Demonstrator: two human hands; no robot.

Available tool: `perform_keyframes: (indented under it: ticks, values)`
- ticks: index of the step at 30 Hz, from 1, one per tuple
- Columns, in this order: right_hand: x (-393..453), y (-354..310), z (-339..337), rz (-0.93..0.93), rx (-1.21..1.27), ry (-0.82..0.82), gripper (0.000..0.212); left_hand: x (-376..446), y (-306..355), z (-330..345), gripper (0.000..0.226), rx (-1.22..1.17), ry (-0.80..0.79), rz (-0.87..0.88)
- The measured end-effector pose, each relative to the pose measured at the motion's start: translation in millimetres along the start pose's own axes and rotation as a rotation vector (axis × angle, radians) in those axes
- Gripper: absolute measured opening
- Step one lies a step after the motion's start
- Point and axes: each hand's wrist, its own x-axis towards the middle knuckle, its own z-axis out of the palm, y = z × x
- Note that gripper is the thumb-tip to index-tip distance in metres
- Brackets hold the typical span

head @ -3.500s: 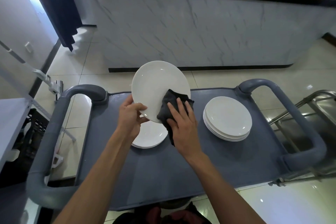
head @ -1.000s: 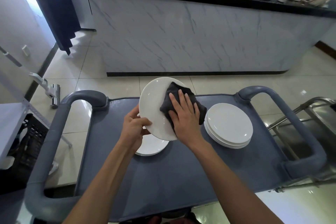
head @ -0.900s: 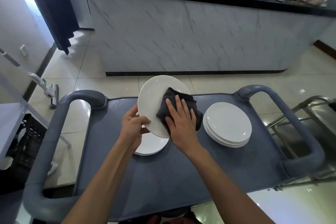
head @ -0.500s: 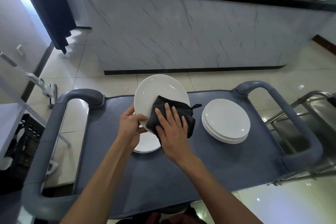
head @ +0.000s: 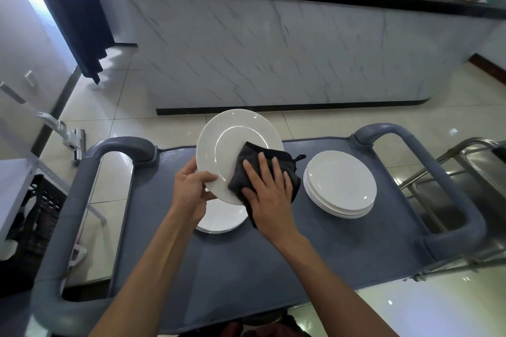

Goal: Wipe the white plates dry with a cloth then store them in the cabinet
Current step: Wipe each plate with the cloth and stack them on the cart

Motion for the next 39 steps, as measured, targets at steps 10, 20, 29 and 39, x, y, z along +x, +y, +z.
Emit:
perform_keyframes:
  ticks: [10, 20, 29, 39]
  values:
    - [28.3, 24.7, -21.2, 0.123, 0.324, 0.201, 0.056, 0.5, 2.2, -3.6, 0.045, 0.043, -0.079, -0.003]
    - [40.3, 37.2, -40.5, 0.193, 0.51, 0.243, 0.069, 1.3, 11.5, -12.8, 0.042, 0.229, -0.219, 0.019]
    - [44.5, 39.4, -50.3, 0.095, 0.498, 0.166, 0.068, 4.8, 22.3, -9.3, 0.049, 0.481, -0.344, 0.061]
    - [43.4, 38.0, -55.3, -0.041, 0.418, 0.141, 0.059, 12.5, 27.6, 8.0, 0.073, 0.87, -0.473, 0.243]
